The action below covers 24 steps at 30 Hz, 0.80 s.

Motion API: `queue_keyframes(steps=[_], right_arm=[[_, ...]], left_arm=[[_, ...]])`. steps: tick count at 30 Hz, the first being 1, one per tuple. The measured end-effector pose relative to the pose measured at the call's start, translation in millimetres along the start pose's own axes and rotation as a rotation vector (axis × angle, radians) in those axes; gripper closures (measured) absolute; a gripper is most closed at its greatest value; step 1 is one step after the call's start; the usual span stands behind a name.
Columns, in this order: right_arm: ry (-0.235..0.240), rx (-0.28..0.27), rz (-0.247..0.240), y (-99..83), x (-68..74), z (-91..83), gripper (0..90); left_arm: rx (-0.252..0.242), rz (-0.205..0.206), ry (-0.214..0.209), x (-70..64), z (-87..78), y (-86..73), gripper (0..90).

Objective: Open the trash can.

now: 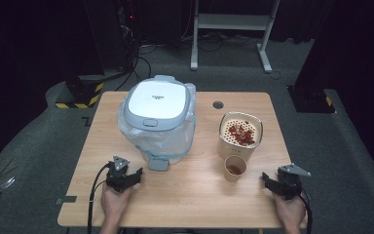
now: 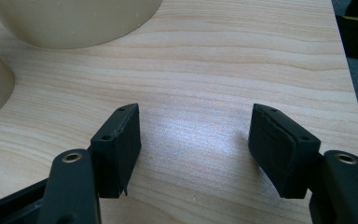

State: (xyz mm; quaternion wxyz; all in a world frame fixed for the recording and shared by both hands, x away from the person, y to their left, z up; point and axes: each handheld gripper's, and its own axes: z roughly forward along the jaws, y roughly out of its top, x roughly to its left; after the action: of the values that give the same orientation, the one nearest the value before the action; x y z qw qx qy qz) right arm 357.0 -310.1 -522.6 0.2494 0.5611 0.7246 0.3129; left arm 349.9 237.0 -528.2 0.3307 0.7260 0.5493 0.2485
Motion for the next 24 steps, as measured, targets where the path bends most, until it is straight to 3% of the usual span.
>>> queue_keyframes(steps=[8,13,24], right_arm=[[0.002,0.001,0.002,0.1,0.4,-0.1,33.8],[0.003,0.002,0.002,0.1,0.3,-0.1,33.6],[0.004,0.002,0.002,0.1,0.4,-0.1,33.5]], left_arm=[[-0.002,-0.009,-0.014,0.7,-1.1,-0.6,31.8],[-0.015,-0.021,-0.020,0.7,-2.8,-1.8,39.2],[-0.086,-0.011,-0.111,-7.6,-13.5,1.5,47.0]])
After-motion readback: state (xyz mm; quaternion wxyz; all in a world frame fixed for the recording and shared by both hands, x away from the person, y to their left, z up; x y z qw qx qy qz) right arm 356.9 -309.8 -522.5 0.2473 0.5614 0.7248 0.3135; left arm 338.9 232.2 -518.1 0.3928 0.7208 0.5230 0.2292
